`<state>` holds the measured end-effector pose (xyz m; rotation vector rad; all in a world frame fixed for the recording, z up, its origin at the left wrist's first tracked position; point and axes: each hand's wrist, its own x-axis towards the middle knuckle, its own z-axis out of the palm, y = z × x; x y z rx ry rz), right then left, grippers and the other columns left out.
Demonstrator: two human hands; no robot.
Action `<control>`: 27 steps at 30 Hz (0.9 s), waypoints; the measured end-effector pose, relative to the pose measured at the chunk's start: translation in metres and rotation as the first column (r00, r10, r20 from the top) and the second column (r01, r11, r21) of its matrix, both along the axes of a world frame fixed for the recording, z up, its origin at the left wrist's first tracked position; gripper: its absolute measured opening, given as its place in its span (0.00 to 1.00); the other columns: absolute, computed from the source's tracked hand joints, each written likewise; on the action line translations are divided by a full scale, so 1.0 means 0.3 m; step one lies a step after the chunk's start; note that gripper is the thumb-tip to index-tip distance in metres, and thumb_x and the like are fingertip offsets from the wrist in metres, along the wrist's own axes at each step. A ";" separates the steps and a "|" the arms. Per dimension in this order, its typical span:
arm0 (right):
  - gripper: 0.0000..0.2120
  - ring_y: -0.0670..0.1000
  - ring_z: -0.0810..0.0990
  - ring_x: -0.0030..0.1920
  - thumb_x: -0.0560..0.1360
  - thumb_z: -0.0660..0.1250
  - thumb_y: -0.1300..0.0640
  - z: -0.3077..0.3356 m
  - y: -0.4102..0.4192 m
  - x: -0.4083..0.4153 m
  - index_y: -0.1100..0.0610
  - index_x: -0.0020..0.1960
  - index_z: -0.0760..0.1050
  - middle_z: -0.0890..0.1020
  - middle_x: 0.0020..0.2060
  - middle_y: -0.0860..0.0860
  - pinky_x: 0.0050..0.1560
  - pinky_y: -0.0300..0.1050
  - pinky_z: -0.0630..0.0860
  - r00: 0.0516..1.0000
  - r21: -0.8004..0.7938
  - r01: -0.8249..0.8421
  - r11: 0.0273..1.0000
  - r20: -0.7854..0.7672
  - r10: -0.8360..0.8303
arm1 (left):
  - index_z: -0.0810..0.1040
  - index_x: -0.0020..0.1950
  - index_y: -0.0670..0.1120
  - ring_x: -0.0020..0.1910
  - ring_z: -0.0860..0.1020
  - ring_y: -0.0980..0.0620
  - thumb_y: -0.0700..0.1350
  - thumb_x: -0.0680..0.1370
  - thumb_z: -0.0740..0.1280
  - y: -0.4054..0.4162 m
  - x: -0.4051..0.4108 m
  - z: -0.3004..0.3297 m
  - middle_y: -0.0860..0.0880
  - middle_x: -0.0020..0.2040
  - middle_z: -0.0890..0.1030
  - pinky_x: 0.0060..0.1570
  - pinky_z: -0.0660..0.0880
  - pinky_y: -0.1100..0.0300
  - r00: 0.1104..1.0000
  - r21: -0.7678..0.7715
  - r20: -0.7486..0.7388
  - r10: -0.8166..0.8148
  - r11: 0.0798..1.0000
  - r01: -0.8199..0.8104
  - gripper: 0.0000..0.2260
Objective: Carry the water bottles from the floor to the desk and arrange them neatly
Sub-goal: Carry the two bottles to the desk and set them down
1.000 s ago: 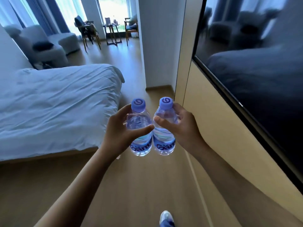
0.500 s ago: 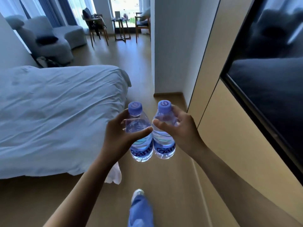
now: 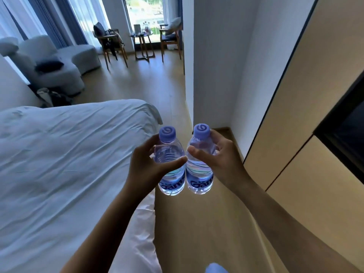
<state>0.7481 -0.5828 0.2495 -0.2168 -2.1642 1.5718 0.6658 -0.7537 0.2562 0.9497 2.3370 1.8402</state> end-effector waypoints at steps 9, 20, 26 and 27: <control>0.21 0.45 0.84 0.49 0.68 0.70 0.41 -0.041 0.235 -0.501 0.51 0.57 0.77 0.85 0.49 0.47 0.54 0.46 0.81 0.998 -0.014 -0.060 0.998 -0.002 0.060 | 0.81 0.51 0.56 0.45 0.82 0.64 0.52 0.59 0.80 0.235 -0.489 -0.040 0.60 0.46 0.85 0.46 0.75 0.71 0.998 -0.012 0.038 0.043 0.999 -0.043 0.22; 0.18 0.46 0.84 0.47 0.69 0.73 0.47 -0.012 0.650 -1.180 0.50 0.57 0.77 0.85 0.46 0.46 0.51 0.40 0.80 0.995 0.029 -0.084 0.996 -0.054 0.085 | 0.80 0.54 0.57 0.49 0.82 0.61 0.52 0.59 0.81 0.639 -1.145 -0.024 0.59 0.48 0.85 0.44 0.77 0.70 0.996 0.018 0.036 0.077 0.997 -0.078 0.24; 0.18 0.49 0.85 0.49 0.71 0.73 0.46 -0.027 0.787 -1.508 0.50 0.58 0.76 0.85 0.49 0.49 0.53 0.44 0.81 0.995 0.042 -0.094 0.995 -0.040 0.095 | 0.79 0.53 0.59 0.49 0.82 0.62 0.52 0.59 0.80 0.765 -1.458 -0.047 0.62 0.48 0.84 0.45 0.77 0.70 0.996 0.014 0.032 0.081 0.997 -0.081 0.24; 0.18 0.48 0.85 0.49 0.71 0.73 0.47 -0.035 0.805 -1.568 0.49 0.58 0.76 0.85 0.48 0.49 0.53 0.45 0.81 0.995 0.035 -0.096 0.995 -0.033 0.097 | 0.79 0.53 0.59 0.49 0.82 0.62 0.51 0.59 0.80 0.783 -1.516 -0.055 0.62 0.48 0.84 0.45 0.77 0.70 0.996 0.012 0.032 0.081 0.997 -0.081 0.24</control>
